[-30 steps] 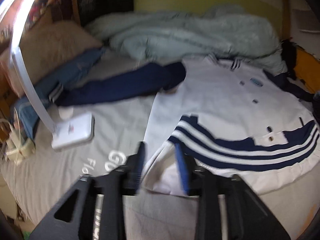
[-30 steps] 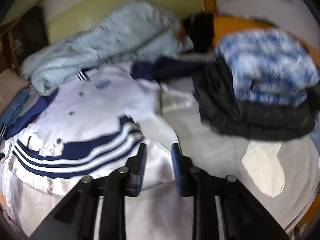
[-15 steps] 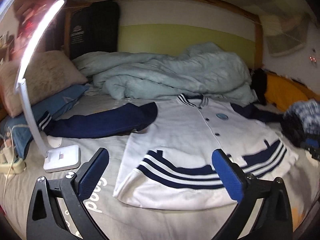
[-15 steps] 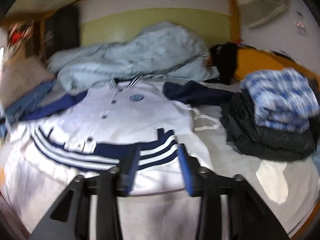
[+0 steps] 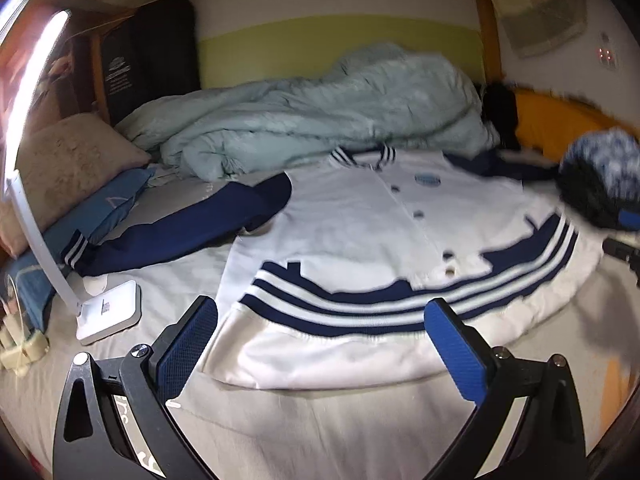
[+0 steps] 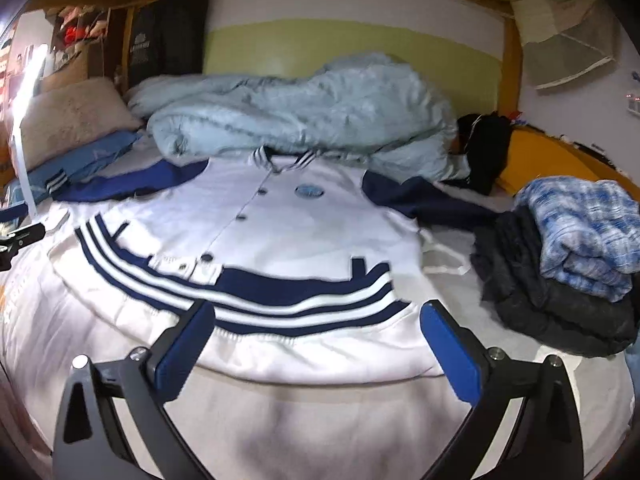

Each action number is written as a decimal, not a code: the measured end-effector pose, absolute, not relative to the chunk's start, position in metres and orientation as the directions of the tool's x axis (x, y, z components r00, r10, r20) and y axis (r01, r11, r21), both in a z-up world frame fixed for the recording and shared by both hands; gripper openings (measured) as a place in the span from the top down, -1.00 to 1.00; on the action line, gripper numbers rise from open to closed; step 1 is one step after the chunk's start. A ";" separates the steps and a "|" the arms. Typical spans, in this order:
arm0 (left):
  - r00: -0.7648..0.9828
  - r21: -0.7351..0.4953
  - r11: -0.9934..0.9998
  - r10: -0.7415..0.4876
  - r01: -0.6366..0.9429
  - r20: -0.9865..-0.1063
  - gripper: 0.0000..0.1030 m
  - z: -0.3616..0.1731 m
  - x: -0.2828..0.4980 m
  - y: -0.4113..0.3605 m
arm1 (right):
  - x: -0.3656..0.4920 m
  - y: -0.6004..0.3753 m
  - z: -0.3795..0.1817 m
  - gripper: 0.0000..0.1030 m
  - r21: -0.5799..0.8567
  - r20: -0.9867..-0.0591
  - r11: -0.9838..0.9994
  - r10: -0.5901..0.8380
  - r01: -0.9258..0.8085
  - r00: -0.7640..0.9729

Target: Fold large clothes

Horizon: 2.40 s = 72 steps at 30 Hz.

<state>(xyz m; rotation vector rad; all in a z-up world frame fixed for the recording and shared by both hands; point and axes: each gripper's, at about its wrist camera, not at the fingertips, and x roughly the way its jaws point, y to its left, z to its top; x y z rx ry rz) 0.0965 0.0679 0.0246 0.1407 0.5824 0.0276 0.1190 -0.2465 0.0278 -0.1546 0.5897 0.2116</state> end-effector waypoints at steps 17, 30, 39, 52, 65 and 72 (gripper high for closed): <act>0.663 0.355 0.925 0.182 0.135 -0.726 -0.99 -0.069 0.131 -0.003 | 0.125 -0.195 -0.056 -0.99 -0.350 -0.683 0.870 0.016 -0.347 0.730; 0.597 0.284 0.924 0.383 -0.257 -0.705 -0.75 -0.079 0.174 0.084 | 0.181 -0.242 -0.055 -0.62 -0.367 -0.636 0.927 -0.191 -0.075 0.748; 0.644 0.256 0.912 0.408 -0.320 -0.647 0.87 -0.052 0.158 0.097 | 0.179 -0.249 -0.045 0.65 -0.336 -0.611 0.942 -0.204 -0.017 0.765; 0.598 0.105 0.947 0.274 -0.302 -0.753 0.86 -0.026 0.029 0.106 | 0.068 -0.268 -0.012 0.69 -0.348 -0.626 0.937 -0.201 -0.039 0.753; 0.552 0.085 0.961 0.222 -0.263 -0.804 0.83 -0.001 0.045 0.111 | 0.072 -0.277 0.007 0.57 -0.300 -0.717 0.950 -0.165 -0.087 0.677; 0.541 0.057 0.957 0.210 -0.285 -0.814 0.83 0.013 0.114 0.128 | 0.142 -0.289 0.033 0.69 -0.144 -0.759 0.983 -0.039 -0.109 0.650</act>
